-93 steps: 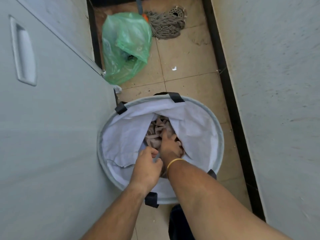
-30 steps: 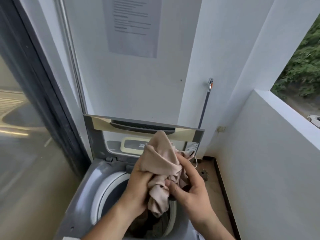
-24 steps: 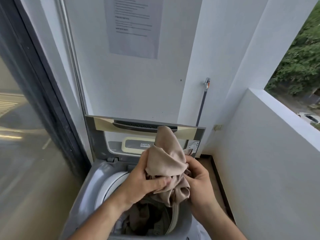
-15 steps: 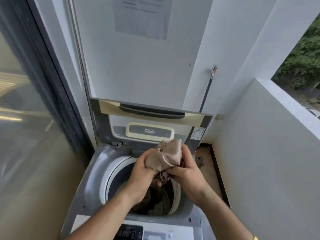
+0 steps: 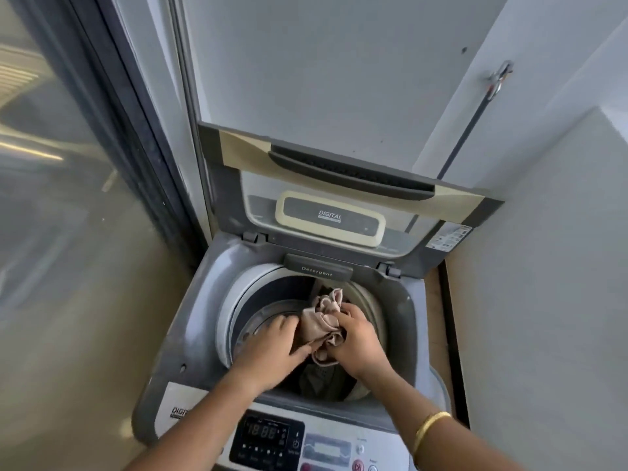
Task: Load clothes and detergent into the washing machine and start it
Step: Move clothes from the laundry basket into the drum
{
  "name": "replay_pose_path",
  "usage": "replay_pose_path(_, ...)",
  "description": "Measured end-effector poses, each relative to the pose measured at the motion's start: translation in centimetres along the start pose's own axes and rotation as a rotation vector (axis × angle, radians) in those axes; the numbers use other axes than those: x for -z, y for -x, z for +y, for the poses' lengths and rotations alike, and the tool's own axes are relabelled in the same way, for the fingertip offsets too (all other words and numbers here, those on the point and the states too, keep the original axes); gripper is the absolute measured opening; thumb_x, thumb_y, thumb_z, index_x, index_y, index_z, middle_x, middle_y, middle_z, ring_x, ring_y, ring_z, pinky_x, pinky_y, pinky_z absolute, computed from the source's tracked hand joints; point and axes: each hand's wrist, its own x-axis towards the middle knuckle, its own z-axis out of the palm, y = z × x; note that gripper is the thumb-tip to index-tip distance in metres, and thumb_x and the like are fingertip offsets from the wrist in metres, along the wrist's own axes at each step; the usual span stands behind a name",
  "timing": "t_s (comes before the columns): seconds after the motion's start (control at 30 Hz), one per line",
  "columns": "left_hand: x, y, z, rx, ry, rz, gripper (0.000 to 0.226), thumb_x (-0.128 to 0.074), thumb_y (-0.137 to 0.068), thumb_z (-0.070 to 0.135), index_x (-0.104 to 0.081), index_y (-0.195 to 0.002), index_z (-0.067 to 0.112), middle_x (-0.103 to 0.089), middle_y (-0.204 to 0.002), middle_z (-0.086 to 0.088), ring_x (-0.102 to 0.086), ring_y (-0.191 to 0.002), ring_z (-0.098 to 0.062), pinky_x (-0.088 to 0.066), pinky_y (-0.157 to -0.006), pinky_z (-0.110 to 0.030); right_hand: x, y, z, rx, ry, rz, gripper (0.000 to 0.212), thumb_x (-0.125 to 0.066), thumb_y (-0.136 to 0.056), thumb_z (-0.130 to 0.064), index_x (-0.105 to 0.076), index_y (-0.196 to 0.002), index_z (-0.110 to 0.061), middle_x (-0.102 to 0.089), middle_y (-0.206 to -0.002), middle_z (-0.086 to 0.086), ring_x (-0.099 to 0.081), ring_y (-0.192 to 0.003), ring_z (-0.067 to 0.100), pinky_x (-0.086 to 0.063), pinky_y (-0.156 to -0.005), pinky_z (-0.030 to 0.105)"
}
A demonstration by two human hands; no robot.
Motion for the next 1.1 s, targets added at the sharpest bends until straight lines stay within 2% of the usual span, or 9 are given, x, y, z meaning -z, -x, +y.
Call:
replay_pose_path(0.1,-1.7,1.9,-2.2,-0.021,-0.103,-0.024,0.015,-0.055,-0.113,0.043,-0.063,-0.12,0.033,-0.064,-0.124,0.015,-0.07,-0.105,-0.01,-0.063,-0.091,-0.038,-3.7,-2.6,2.4,-0.151,0.053,-0.089,0.046,-0.07,-0.096,-0.028,-0.071,-0.141,-0.033,-0.053,-0.149,-0.008,-0.063,-0.13,0.023,-0.049,-0.112,0.028)
replay_pose_path(0.27,-2.2,3.1,-2.7,-0.109,-0.139,0.059,0.019,-0.04,-0.116,0.04,-0.051,-0.1,0.037,-0.061,-0.098,0.015,-0.059,-0.088,-0.006,-0.05,-0.076,-0.025,-9.8,-6.7,6.4,-0.291,0.151,-0.244,0.048,-0.062,-0.101,-0.037,-0.061,-0.149,-0.035,-0.042,-0.163,-0.002,-0.058,-0.139,0.034,-0.047,-0.119,0.036)
replay_pose_path(0.57,-3.2,2.0,-3.1,-0.074,-0.117,0.073,0.016,-0.04,-0.112,0.04,-0.046,-0.097,0.036,-0.057,-0.094,0.011,-0.059,-0.088,-0.011,-0.05,-0.075,-0.026,-17.0,-12.5,10.6,-0.432,0.108,-0.333,0.064,-0.07,-0.1,-0.017,-0.052,-0.158,-0.038,-0.022,-0.175,0.006,-0.054,-0.145,0.038,-0.045,-0.123,0.036)
replay_pose_path(0.7,-3.2,1.7,-3.1,-0.06,-0.111,0.03,0.014,-0.044,-0.111,0.04,-0.043,-0.098,0.037,-0.054,-0.096,0.013,-0.054,-0.09,-0.009,-0.036,-0.066,-0.018,-16.9,-13.1,9.4,-0.546,-0.08,-0.386,0.063,-0.069,-0.103,-0.008,-0.052,-0.158,-0.031,-0.039,-0.167,0.017,-0.048,-0.149,0.04,-0.045,-0.12,0.043)
replay_pose_path(0.83,-3.3,1.7,-3.2,-0.058,-0.128,0.029,0.014,-0.043,-0.11,0.041,-0.044,-0.098,0.036,-0.053,-0.095,0.013,-0.054,-0.09,-0.01,-0.034,-0.064,-0.02,-16.0,-12.5,8.1,-0.555,-0.036,-0.453,0.098,-0.082,-0.095,-0.019,-0.028,-0.163,-0.062,0.0,-0.18,0.004,-0.032,-0.162,0.042,-0.04,-0.131,0.047)
replay_pose_path(0.9,-3.1,1.9,-3.0,-0.073,-0.138,0.046,0.015,-0.042,-0.109,0.042,-0.044,-0.096,0.036,-0.054,-0.093,0.014,-0.055,-0.088,-0.01,-0.039,-0.069,-0.022,-14.5,-11.8,7.1,-0.561,-0.089,-0.379,0.092,-0.081,-0.096,-0.03,-0.028,-0.166,-0.053,-0.023,-0.178,0.013,-0.046,-0.154,0.038,-0.049,-0.123,0.047)
replay_pose_path(0.97,-3.1,2.0,-3.0,-0.081,-0.142,0.043,0.016,-0.043,-0.111,0.041,-0.047,-0.097,0.035,-0.058,-0.095,0.013,-0.057,-0.089,-0.009,-0.048,-0.074,-0.024,-12.2,-10.9,5.9,-0.58,-0.248,-0.207,0.068,-0.075,-0.102,-0.025,-0.044,-0.162,-0.034,-0.062,-0.15,0.01,-0.07,-0.115,0.028,-0.067,-0.092,0.042)
replay_pose_path(1.03,-3.0,2.2,-3.1,-0.086,-0.127,0.025,0.016,-0.045,-0.111,0.042,-0.051,-0.098,0.034,-0.061,-0.097,0.014,-0.059,-0.09,-0.007,-0.055,-0.08,-0.026,-10.0,-10.4,4.9,-0.694,-0.653,-0.001,0.045,-0.068,-0.107,-0.014,-0.056,-0.15,-0.019,-0.072,-0.126,0.007,-0.073,-0.091,0.026,-0.068,-0.074,0.042)
replay_pose_path(1.1,-2.7,2.2,-2.9,-0.079,-0.112,0.009,0.015,-0.049,-0.11,0.042,-0.055,-0.1,0.034,-0.064,-0.097,0.014,-0.061,-0.091,-0.006,-0.06,-0.084,-0.029,-7.9,-10.5,4.3,-0.738,-1.107,0.157,0.036,-0.064,-0.108,-0.007,-0.059,-0.142,-0.013,-0.071,-0.128,0.014,-0.077,-0.094,0.035,-0.067,-0.072,0.044)
